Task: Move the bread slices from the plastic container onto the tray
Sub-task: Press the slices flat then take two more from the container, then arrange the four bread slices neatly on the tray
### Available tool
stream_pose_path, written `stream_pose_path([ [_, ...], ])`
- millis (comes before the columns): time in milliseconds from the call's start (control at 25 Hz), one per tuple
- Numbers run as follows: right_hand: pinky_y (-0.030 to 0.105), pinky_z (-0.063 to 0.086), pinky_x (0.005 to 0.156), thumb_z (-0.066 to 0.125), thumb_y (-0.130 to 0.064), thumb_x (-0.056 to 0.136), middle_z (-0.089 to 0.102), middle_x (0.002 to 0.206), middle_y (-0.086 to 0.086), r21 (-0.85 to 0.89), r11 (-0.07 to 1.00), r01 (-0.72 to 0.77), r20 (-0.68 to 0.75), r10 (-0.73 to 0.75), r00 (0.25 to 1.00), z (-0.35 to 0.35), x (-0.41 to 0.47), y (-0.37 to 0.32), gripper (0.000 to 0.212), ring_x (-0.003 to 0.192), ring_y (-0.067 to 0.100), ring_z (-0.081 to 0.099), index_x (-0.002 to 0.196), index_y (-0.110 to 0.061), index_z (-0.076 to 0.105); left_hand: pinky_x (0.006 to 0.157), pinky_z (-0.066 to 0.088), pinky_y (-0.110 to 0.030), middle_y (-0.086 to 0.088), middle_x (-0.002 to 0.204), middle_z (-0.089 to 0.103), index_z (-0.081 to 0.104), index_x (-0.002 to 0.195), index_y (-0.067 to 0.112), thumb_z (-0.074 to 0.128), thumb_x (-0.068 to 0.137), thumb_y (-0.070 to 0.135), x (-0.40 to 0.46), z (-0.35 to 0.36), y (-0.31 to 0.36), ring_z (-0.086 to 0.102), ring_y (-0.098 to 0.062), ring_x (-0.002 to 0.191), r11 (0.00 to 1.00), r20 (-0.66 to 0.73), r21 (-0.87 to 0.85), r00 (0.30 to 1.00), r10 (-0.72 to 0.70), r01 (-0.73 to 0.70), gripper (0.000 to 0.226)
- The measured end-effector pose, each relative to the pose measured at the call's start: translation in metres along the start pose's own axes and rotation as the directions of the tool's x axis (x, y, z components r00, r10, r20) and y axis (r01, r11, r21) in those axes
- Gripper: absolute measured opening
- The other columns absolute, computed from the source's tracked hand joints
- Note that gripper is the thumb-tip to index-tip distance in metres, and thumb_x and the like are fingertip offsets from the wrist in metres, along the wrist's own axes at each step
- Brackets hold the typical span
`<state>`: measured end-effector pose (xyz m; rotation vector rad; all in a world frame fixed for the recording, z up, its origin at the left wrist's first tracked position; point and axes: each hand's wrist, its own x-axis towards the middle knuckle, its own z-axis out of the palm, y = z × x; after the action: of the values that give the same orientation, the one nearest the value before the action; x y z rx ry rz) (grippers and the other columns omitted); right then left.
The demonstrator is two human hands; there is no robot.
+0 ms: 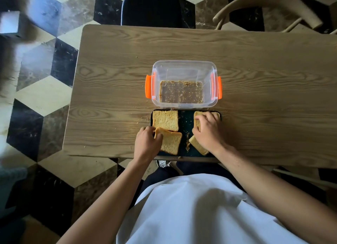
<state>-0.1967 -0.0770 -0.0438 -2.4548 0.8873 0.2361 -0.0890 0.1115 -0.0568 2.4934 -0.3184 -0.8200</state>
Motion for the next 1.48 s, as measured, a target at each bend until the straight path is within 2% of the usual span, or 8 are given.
stream_pose_path([
  [120, 0.039, 0.043, 0.097, 0.062, -0.022, 0.086, 0.061, 0.115, 0.009, -0.002, 0.998, 0.070, -0.059, -0.070, 0.996, 0.006, 0.011, -0.024, 0.034, 0.111, 0.028, 0.050, 0.116, -0.009, 0.066, 0.097, 0.046, -0.040, -0.015, 0.124, 0.061, 0.059, 0.129, 0.006, 0.060, 0.087, 0.022, 0.012, 0.002, 0.008, 0.057, -0.031, 0.111, 1.000, -0.028, -0.018, 0.999, 0.017, -0.018, 0.045],
  [240, 0.038, 0.046, 0.096, 0.062, -0.022, 0.089, 0.060, 0.122, 0.009, 0.087, 0.995, 0.053, 0.055, -0.058, 0.997, 0.021, 0.015, -0.040, 0.035, 0.115, 0.028, 0.052, 0.121, -0.009, 0.062, 0.100, 0.042, -0.041, -0.018, 0.128, 0.060, 0.055, 0.133, 0.004, 0.060, 0.086, 0.018, 0.019, 0.004, 0.015, 0.053, -0.033, 0.118, 0.999, -0.021, 0.019, 0.999, 0.042, -0.042, 0.049],
  [360, 0.035, 0.047, 0.089, 0.063, -0.028, 0.091, 0.054, 0.130, 0.013, 0.138, 0.988, -0.068, 0.189, 0.041, 0.981, 0.039, 0.017, -0.050, 0.048, 0.114, 0.030, 0.055, 0.134, -0.009, 0.052, 0.098, 0.043, -0.038, -0.018, 0.128, 0.063, 0.055, 0.134, 0.003, 0.059, 0.086, 0.015, 0.023, 0.006, 0.019, 0.056, -0.034, 0.118, 1.000, 0.011, 0.019, 1.000, 0.010, -0.010, 0.049],
  [480, 0.032, 0.043, 0.083, 0.067, -0.033, 0.089, 0.052, 0.130, 0.014, 0.170, 0.967, -0.189, 0.216, 0.151, 0.965, 0.049, 0.022, -0.052, 0.057, 0.112, 0.031, 0.055, 0.138, -0.010, 0.047, 0.096, 0.045, -0.037, -0.020, 0.127, 0.064, 0.056, 0.132, 0.002, 0.058, 0.085, 0.011, 0.021, 0.006, 0.024, 0.058, -0.035, 0.117, 1.000, 0.004, -0.011, 1.000, -0.011, 0.011, 0.048],
  [840, 0.034, 0.045, 0.096, 0.069, -0.024, 0.088, 0.053, 0.129, 0.015, 0.285, 0.931, -0.228, 0.197, 0.176, 0.965, 0.054, 0.023, -0.048, 0.056, 0.115, 0.029, 0.056, 0.138, -0.008, 0.049, 0.111, 0.033, -0.045, -0.019, 0.140, 0.049, 0.046, 0.142, 0.009, 0.053, 0.078, 0.009, 0.022, 0.013, 0.035, 0.037, -0.034, 0.132, 0.996, 0.094, -0.072, 0.995, -0.043, 0.050, 0.065],
  [1080, 0.035, 0.045, 0.098, 0.065, -0.025, 0.089, 0.053, 0.128, 0.015, 0.338, 0.903, -0.266, 0.209, 0.204, 0.956, 0.054, 0.025, -0.051, 0.056, 0.115, 0.029, 0.055, 0.139, -0.007, 0.049, 0.109, 0.032, -0.042, -0.017, 0.142, 0.047, 0.048, 0.140, 0.011, 0.055, 0.082, 0.014, 0.023, 0.015, 0.032, 0.035, -0.033, 0.132, 0.997, 0.081, -0.058, 0.996, -0.045, 0.049, 0.059],
  [1320, 0.040, 0.050, 0.096, 0.065, -0.028, 0.089, 0.058, 0.127, 0.014, 0.292, 0.930, -0.224, 0.183, 0.176, 0.967, 0.047, 0.018, -0.049, 0.055, 0.114, 0.030, 0.057, 0.138, -0.008, 0.051, 0.109, 0.033, -0.041, -0.018, 0.142, 0.048, 0.048, 0.140, 0.006, 0.056, 0.088, 0.013, 0.018, 0.016, 0.027, 0.039, -0.034, 0.131, 0.999, 0.056, 0.020, 0.998, 0.039, -0.041, 0.053],
  [1480, 0.041, 0.052, 0.091, 0.064, -0.029, 0.088, 0.060, 0.124, 0.013, 0.205, 0.947, -0.248, 0.212, 0.205, 0.956, 0.042, 0.005, -0.043, 0.049, 0.109, 0.030, 0.058, 0.131, -0.008, 0.052, 0.096, 0.044, -0.039, -0.018, 0.126, 0.053, 0.054, 0.132, 0.004, 0.055, 0.088, 0.011, 0.000, 0.014, 0.007, 0.052, -0.034, 0.114, 0.998, -0.012, 0.053, 0.999, 0.038, -0.038, 0.044],
])
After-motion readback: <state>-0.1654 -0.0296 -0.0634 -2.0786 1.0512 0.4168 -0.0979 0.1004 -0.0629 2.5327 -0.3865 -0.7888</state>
